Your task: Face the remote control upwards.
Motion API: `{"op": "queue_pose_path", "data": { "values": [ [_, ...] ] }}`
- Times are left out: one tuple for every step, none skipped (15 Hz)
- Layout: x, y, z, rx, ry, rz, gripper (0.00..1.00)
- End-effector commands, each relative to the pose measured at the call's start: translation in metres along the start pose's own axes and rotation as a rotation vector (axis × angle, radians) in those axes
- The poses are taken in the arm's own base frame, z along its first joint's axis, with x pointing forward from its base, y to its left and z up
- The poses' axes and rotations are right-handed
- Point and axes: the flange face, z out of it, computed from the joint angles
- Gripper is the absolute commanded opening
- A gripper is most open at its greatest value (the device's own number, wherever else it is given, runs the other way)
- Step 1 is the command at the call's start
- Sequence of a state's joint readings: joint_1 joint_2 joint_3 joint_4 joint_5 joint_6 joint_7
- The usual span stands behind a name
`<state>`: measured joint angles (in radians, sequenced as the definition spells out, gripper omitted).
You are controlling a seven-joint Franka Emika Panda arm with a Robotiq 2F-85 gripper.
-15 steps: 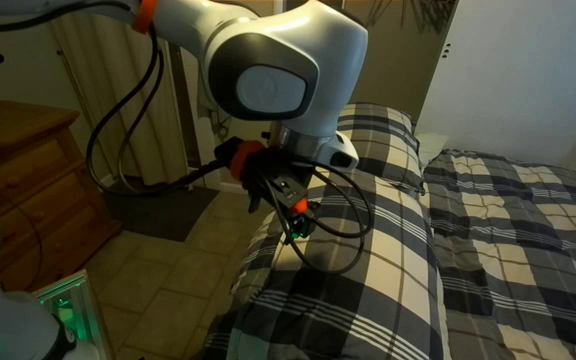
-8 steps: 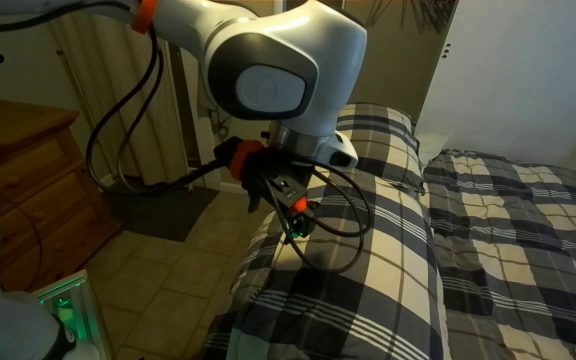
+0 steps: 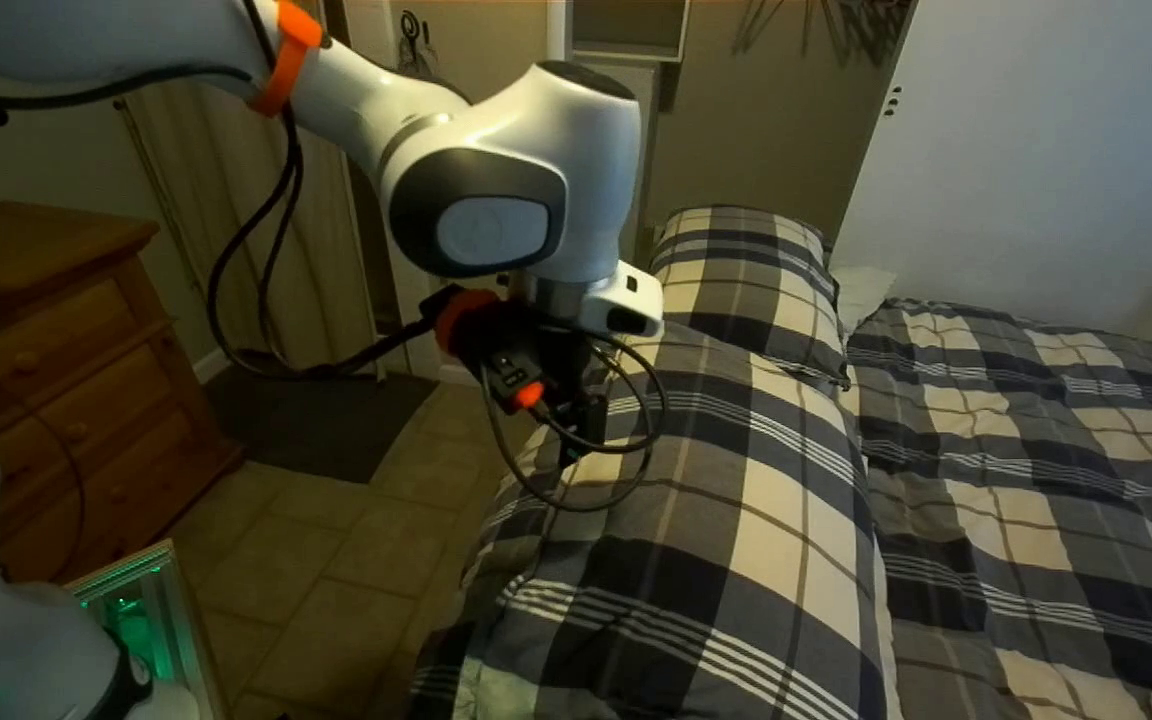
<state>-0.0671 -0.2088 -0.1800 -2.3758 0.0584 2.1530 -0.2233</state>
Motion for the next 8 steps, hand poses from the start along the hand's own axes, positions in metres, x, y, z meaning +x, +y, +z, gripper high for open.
{"op": "queue_pose_path", "data": {
  "values": [
    [-0.006, -0.037, 0.010, -0.036, 0.154, 0.118, 1.00],
    [-0.003, -0.047, 0.017, -0.064, 0.197, 0.141, 1.00],
    [-0.002, -0.055, 0.022, -0.075, 0.233, 0.180, 1.00],
    [-0.001, -0.061, 0.029, -0.085, 0.265, 0.224, 1.00],
    [-0.001, -0.067, 0.037, -0.079, 0.279, 0.280, 1.00],
    [0.001, -0.071, 0.046, -0.079, 0.297, 0.316, 1.00],
    [0.001, -0.076, 0.054, -0.072, 0.305, 0.350, 1.00],
    [0.002, -0.079, 0.064, -0.076, 0.309, 0.380, 1.00]
  ]
}}
